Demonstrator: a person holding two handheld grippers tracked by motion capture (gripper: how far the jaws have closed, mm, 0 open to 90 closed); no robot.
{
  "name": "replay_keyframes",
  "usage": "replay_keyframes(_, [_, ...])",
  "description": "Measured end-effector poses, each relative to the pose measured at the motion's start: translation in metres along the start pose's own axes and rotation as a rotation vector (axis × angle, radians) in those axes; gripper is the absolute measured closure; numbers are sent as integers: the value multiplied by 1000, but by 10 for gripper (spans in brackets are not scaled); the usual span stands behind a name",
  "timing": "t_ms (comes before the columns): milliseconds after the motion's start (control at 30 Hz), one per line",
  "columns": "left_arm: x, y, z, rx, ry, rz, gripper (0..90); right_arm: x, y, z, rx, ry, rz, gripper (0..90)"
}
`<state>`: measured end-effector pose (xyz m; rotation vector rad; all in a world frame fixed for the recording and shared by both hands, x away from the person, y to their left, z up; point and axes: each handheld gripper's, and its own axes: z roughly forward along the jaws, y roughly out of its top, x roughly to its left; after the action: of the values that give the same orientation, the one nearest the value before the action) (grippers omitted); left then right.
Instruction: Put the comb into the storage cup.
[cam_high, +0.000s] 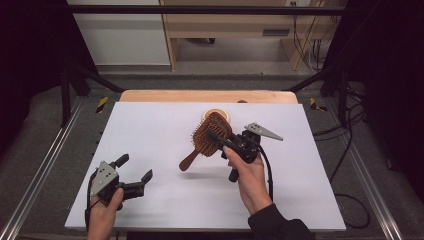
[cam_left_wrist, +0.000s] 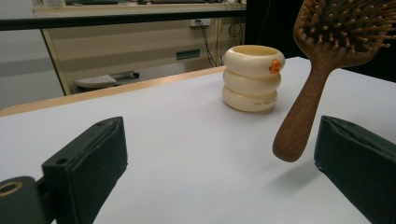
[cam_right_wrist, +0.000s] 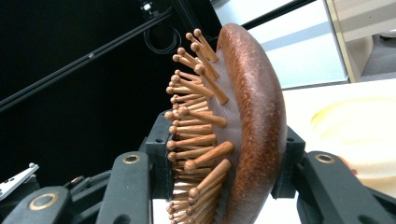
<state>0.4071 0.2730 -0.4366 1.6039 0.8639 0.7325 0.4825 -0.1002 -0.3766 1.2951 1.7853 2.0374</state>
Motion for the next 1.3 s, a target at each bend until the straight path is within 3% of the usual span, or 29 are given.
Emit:
replay_keyframes(567, [3,-4,-6,-7,36,-13,20,3,14,1,0,-21,-18,534])
replay_keyframes(1300, [10,-7,-8,-10,57,-20,19,8,46,5,-13,-49,-36,533])
